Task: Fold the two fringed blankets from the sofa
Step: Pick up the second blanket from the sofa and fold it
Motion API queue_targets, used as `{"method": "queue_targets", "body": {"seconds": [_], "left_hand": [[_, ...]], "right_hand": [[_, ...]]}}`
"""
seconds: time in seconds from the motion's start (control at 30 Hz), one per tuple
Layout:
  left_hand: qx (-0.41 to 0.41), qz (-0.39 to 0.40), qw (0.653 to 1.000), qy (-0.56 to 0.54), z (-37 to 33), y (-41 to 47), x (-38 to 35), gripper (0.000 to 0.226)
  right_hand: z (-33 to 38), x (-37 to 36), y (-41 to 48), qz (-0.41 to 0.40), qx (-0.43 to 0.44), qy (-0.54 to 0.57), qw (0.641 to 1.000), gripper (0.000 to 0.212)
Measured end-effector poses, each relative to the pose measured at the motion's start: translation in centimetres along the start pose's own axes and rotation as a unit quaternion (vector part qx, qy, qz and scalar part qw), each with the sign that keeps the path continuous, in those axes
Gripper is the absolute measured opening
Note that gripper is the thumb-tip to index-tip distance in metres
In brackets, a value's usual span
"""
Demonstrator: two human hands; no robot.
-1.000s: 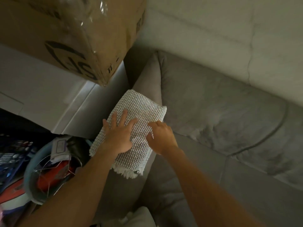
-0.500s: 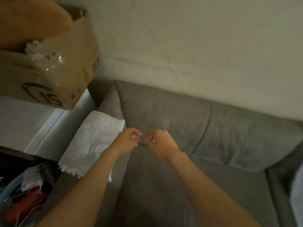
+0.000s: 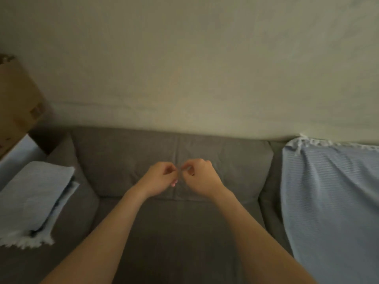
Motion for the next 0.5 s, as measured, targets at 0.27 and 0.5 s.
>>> {"method": "queue_targets", "body": {"seconds": [0.27,0.5], "left_hand": [[-0.041,0.125,0.986,0.100,-9.0,1.4,-10.8,0.018],[-0.086,0.193,0.968,0.134,-13.9,5.5,-16.3,0.018]], "right_hand": [[-10.0,9.6,-6.0,-0.041,-0.080,0.014,0.996,0.030],[-15.3,14.2,-8.3,-0.093,-0.148,0.003,0.985,0.033]]}}
Point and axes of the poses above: each hand's wrist, its own y-axis towards the middle knuckle, its own x-axis out of the back of the hand, z = x × y, the point moved 4 cm from there along y, towards the middle knuckle
